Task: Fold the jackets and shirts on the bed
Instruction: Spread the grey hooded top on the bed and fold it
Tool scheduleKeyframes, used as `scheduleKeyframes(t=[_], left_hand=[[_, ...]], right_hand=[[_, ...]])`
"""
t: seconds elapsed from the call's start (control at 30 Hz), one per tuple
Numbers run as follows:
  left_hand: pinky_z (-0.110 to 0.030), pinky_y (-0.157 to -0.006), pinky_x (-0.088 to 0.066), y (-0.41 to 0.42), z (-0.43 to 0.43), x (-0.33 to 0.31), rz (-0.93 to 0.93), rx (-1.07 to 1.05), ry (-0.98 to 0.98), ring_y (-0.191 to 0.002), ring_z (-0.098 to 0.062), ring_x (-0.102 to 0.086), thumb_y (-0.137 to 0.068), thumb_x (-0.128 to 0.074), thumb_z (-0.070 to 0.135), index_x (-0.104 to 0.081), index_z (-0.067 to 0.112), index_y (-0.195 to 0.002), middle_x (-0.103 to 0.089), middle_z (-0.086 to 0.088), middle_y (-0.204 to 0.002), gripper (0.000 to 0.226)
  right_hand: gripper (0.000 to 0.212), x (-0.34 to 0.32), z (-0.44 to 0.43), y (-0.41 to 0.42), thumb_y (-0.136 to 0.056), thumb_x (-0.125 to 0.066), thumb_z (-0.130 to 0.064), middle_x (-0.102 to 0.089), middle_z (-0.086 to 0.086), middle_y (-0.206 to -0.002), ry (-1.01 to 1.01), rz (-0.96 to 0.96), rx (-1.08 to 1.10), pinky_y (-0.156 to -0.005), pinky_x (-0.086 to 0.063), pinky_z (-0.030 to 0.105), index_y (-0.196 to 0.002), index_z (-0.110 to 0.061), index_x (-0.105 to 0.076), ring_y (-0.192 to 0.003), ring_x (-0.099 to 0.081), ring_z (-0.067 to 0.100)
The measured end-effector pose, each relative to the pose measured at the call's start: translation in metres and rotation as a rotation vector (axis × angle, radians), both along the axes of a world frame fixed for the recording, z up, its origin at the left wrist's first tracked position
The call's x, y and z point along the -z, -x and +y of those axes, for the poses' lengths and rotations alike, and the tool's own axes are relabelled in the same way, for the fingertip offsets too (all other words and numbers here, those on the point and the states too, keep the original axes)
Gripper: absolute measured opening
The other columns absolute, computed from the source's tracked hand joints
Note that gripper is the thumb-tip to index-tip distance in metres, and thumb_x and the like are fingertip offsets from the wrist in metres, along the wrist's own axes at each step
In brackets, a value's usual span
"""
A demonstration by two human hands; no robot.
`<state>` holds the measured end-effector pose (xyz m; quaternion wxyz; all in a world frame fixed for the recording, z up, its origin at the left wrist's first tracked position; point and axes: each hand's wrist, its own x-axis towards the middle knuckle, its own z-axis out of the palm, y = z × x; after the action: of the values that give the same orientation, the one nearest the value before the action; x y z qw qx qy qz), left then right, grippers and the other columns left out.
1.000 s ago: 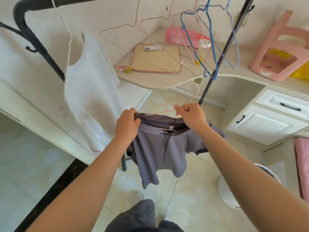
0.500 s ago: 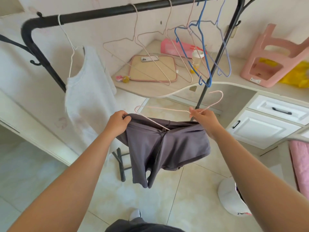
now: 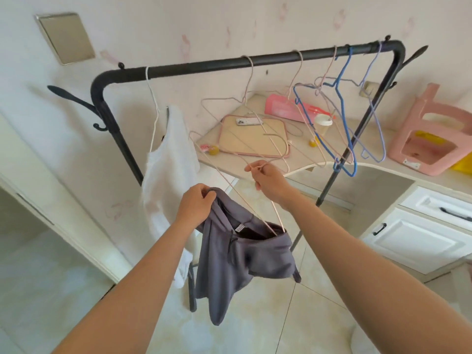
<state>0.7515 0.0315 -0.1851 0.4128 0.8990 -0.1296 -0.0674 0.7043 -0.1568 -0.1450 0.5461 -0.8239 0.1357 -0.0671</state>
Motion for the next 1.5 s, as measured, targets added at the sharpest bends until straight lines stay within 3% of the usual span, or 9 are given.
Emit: scheduleKeyframes(t=[0.37, 0.57, 0.7, 0.87, 0.93, 1.07, 1.13, 1.23, 1.5], left_hand=[[-0.024, -0.064, -0.042, -0.033, 0.031, -0.017, -0.036, -0.058, 0.089, -0.079, -0.011, -0.055, -0.095, -0.049, 0.019, -0.057, 0.016, -0.096, -0.06, 0.005, -0.086, 0.009], [-0.017, -0.062, -0.041, -0.042, 0.041, -0.018, -0.046, -0.075, 0.137, -0.077, -0.007, -0.055, -0.096, -0.049, 0.019, -0.058, 0.014, -0.101, -0.061, 0.005, -0.087, 0.011], [-0.024, -0.068, -0.047, -0.042, 0.042, -0.012, -0.035, -0.096, 0.15, -0.08, -0.008, -0.057, -0.096, -0.049, 0.02, -0.058, 0.017, -0.1, -0.063, 0.004, -0.089, 0.01], [-0.037, -0.079, -0.053, -0.036, 0.042, -0.001, -0.003, -0.079, 0.114, -0.086, -0.012, -0.06, -0.095, -0.049, 0.022, -0.059, 0.02, -0.099, -0.064, 0.009, -0.091, 0.011], [-0.034, -0.077, -0.052, -0.034, 0.041, -0.001, -0.003, -0.067, 0.133, -0.085, -0.012, -0.06, -0.095, -0.05, 0.02, -0.059, 0.018, -0.099, -0.064, 0.006, -0.092, 0.011], [-0.02, -0.068, -0.045, -0.032, 0.031, 0.0, -0.011, 0.002, 0.141, -0.084, -0.01, -0.058, -0.095, -0.051, 0.018, -0.06, 0.015, -0.101, -0.062, 0.005, -0.093, 0.011], [-0.02, -0.067, -0.046, -0.03, 0.026, 0.0, -0.021, 0.047, 0.143, -0.083, -0.011, -0.058, -0.094, -0.051, 0.018, -0.06, 0.015, -0.099, -0.062, 0.006, -0.093, 0.011], [-0.02, -0.066, -0.044, -0.023, 0.009, 0.007, -0.013, 0.136, 0.123, -0.08, -0.007, -0.057, -0.093, -0.052, 0.02, -0.06, 0.016, -0.099, -0.06, 0.009, -0.092, 0.01], [-0.033, -0.068, -0.046, 0.02, -0.051, 0.042, 0.083, 0.416, 0.057, -0.078, -0.019, -0.057, -0.096, -0.05, 0.026, -0.053, 0.015, -0.095, -0.06, 0.002, -0.089, 0.011]], right_hand=[[0.018, -0.08, 0.049, -0.12, -0.1, -0.039, -0.006, -0.056, 0.008, -0.072, 0.252, -0.115, 0.086, -0.038, -0.038, 0.015, -0.085, -0.008, -0.049, -0.034, -0.051, 0.004], [0.011, -0.102, 0.05, -0.156, -0.097, -0.04, 0.001, -0.056, 0.012, -0.084, 0.159, -0.051, 0.118, -0.039, -0.047, 0.017, -0.094, -0.002, -0.05, -0.058, -0.057, 0.021], [0.016, -0.089, 0.052, -0.178, -0.093, -0.049, -0.001, -0.063, 0.023, -0.107, 0.176, 0.079, 0.045, -0.074, -0.059, 0.038, -0.108, 0.003, -0.053, -0.088, -0.067, 0.031], [0.034, -0.074, 0.046, -0.188, -0.085, -0.069, -0.004, -0.068, 0.007, -0.081, 0.316, 0.126, 0.088, -0.065, -0.051, 0.03, -0.07, -0.013, -0.04, -0.089, -0.066, 0.027], [0.028, -0.072, 0.046, -0.184, -0.09, -0.055, 0.0, -0.065, 0.005, -0.067, 0.225, 0.098, 0.092, -0.074, -0.057, 0.034, -0.07, -0.014, -0.044, -0.089, -0.065, 0.027], [0.03, -0.062, 0.044, -0.158, -0.093, -0.04, -0.003, -0.059, 0.017, -0.086, 0.172, 0.002, 0.078, -0.078, -0.056, 0.037, -0.067, -0.014, -0.049, -0.078, -0.061, 0.026], [0.026, -0.057, 0.044, -0.137, -0.098, -0.035, -0.007, -0.061, 0.015, -0.088, 0.084, -0.017, 0.086, -0.069, -0.052, 0.027, -0.09, -0.006, -0.06, -0.071, -0.059, 0.021], [0.036, -0.042, 0.036, -0.097, -0.097, -0.036, -0.006, -0.066, 0.008, -0.096, 0.07, -0.002, 0.095, -0.091, -0.052, 0.036, -0.13, -0.002, -0.052, -0.088, -0.065, 0.021], [0.032, 0.024, 0.005, 0.057, -0.097, -0.041, -0.003, -0.067, 0.001, -0.107, 0.188, 0.033, 0.265, -0.088, -0.048, 0.022, -0.12, -0.008, -0.061, -0.092, -0.06, 0.007]])
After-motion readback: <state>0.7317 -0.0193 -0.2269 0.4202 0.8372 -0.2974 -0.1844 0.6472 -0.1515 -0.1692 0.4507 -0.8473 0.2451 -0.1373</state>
